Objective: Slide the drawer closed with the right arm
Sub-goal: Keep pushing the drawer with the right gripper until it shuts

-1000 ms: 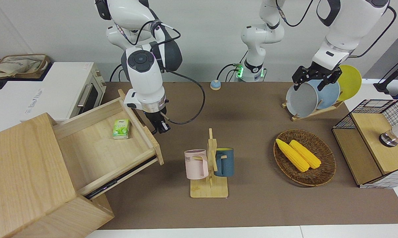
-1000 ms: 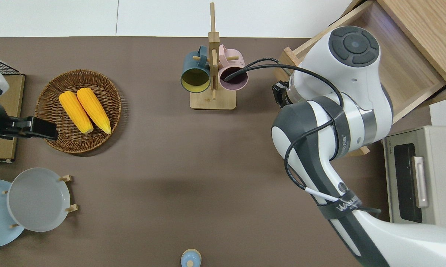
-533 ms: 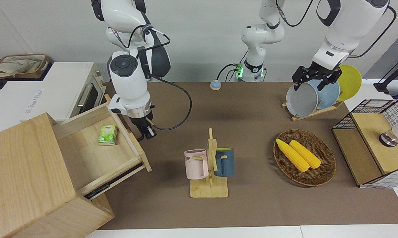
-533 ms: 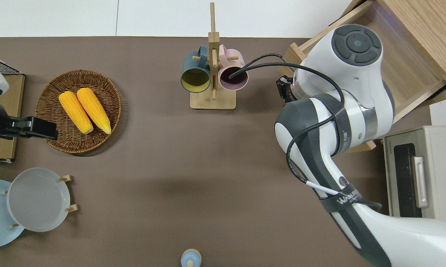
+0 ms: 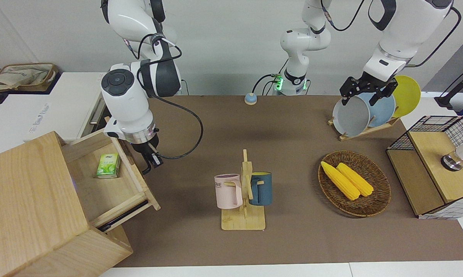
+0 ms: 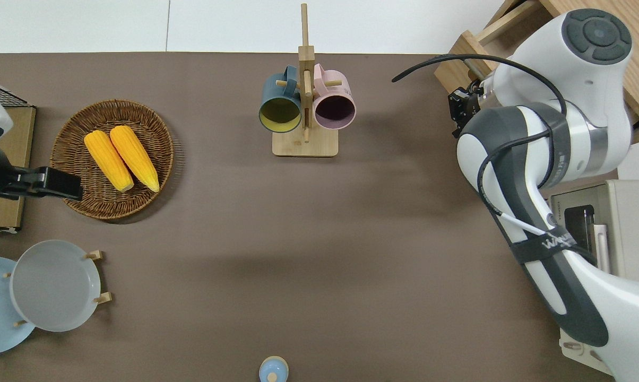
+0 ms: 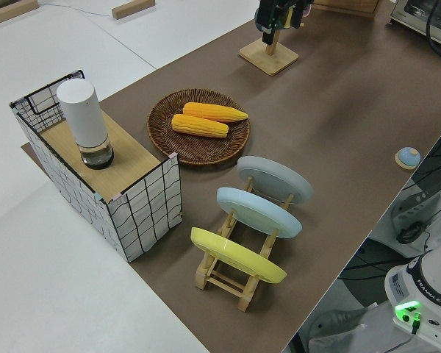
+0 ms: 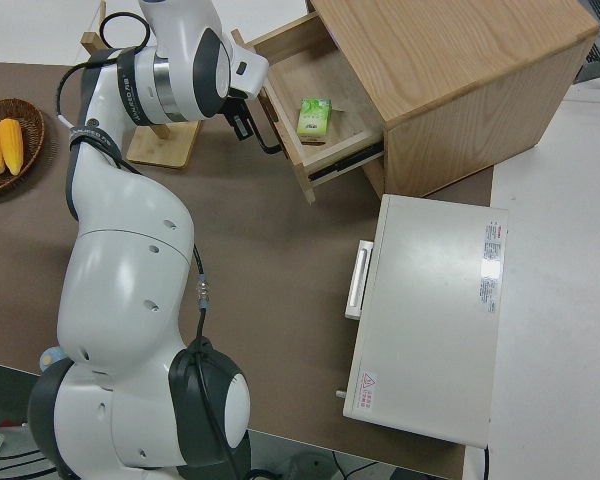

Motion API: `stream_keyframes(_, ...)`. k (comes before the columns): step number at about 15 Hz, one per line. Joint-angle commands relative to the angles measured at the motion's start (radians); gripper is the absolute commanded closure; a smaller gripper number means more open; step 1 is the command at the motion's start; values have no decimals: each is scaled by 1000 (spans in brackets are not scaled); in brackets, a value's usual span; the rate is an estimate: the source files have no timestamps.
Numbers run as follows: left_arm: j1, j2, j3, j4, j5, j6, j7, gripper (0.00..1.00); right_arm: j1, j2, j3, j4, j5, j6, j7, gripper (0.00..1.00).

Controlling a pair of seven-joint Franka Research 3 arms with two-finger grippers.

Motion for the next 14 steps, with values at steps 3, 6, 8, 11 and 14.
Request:
stream_keyframes(3,-7,-4,0,10,18,-18,-10,7,-67,42,25,46,-36,-12,-101,1000)
stream_keyframes(6,-7,-4,0,10,18,-18,-10,7,-86,53,27,58,-45,-12,-129,1000)
stream_keyframes(8,-7,-4,0,10,18,-18,-10,7,-104,63,27,79,-55,-26,-169,1000)
stream_keyframes(11,-7,-4,0,10,18,-18,-10,7,-127,73,27,96,-55,-35,-189,1000)
stream_keyframes(14,-7,-4,0,9,18,-18,-10,7,-165,76,53,105,-55,-35,-219,1000)
